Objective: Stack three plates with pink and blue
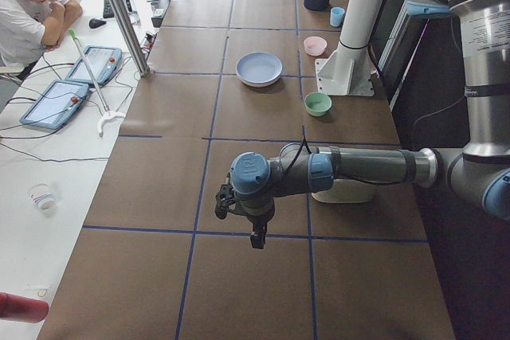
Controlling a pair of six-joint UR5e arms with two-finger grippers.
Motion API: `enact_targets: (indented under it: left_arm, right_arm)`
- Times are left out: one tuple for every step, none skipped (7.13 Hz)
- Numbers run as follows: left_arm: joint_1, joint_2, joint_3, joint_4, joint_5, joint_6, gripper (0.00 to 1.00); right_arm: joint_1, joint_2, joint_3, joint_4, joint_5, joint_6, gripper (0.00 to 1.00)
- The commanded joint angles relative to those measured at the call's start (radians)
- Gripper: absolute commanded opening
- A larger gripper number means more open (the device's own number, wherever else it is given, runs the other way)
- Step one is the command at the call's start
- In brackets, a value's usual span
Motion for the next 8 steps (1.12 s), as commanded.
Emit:
enact_targets:
  left_arm:
    - [0.000, 0.005, -0.002, -0.002, -0.002, 0.002, 1.00]
    - [0.000, 0.005, -0.010, 0.000, -0.002, 0.002, 1.00]
    - [0.000, 0.006, -0.012, 0.000, -0.002, 0.001, 1.00]
    - [0.000, 0.006, -0.012, 0.000, 0.000, 0.002, 1.00]
    - [0.000, 0.008, -0.015, -0.002, 0.000, 0.001, 1.00]
    - [-0.001, 0.008, -0.015, -0.002, 0.000, 0.001, 1.00]
    - [0.000, 0.006, -0.016, -0.002, 0.000, 0.002, 1.00]
    - [0.000, 0.002, -0.016, -0.002, 0.000, 0.002, 1.00]
  right_arm:
    - [0.000, -0.009, -0.001, 0.002, 0.002, 0.001, 1.00]
    - [0.000, -0.011, -0.001, 0.002, 0.004, 0.001, 1.00]
    - [0.000, -0.011, -0.002, 0.002, 0.004, 0.001, 1.00]
    - [0.000, -0.011, -0.001, 0.003, 0.004, 0.001, 1.00]
    - [0.000, -0.010, -0.001, 0.003, 0.004, 0.001, 1.00]
    - [0.000, -0.010, -0.001, 0.003, 0.011, 0.001, 1.00]
    - [-0.001, -0.010, -0.001, 0.003, 0.021, 0.001, 1.00]
    - [0.000, -0.011, -0.001, 0.003, 0.027, 0.000, 1.00]
